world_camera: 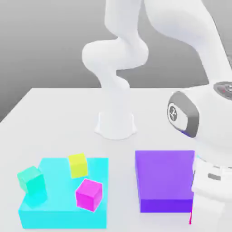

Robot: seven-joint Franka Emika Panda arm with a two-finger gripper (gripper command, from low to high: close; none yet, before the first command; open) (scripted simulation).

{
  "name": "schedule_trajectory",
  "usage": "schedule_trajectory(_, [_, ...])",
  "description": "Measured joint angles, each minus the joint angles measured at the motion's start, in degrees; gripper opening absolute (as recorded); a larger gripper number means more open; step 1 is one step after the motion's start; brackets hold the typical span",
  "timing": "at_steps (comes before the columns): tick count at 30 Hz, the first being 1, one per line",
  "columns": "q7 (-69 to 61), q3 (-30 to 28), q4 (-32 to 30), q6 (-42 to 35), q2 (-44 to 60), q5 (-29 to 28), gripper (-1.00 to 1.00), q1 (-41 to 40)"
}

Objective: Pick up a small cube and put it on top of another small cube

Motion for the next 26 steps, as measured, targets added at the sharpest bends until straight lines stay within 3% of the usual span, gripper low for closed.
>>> schedule_trajectory(6, [8.21, -6.12, -9.6, -2.7, -12.3, -0.25, -1.0, -6.4])
schedule_trajectory(17, [26.91, -10.54, -27.29, -7.42, -34.98, -5.86, -1.0, -21.89])
schedule_trajectory(23, [27.69, -11.62, -31.12, 4.08, -27.28, -5.04, -1.0, -23.09])
schedule_trajectory(24, [27.64, -11.7, -31.36, 5.39, -26.19, -4.94, 1.0, -23.05])
schedule_trajectory(26, [27.63, -11.7, -31.36, 5.39, -26.19, -4.94, 1.0, -23.05])
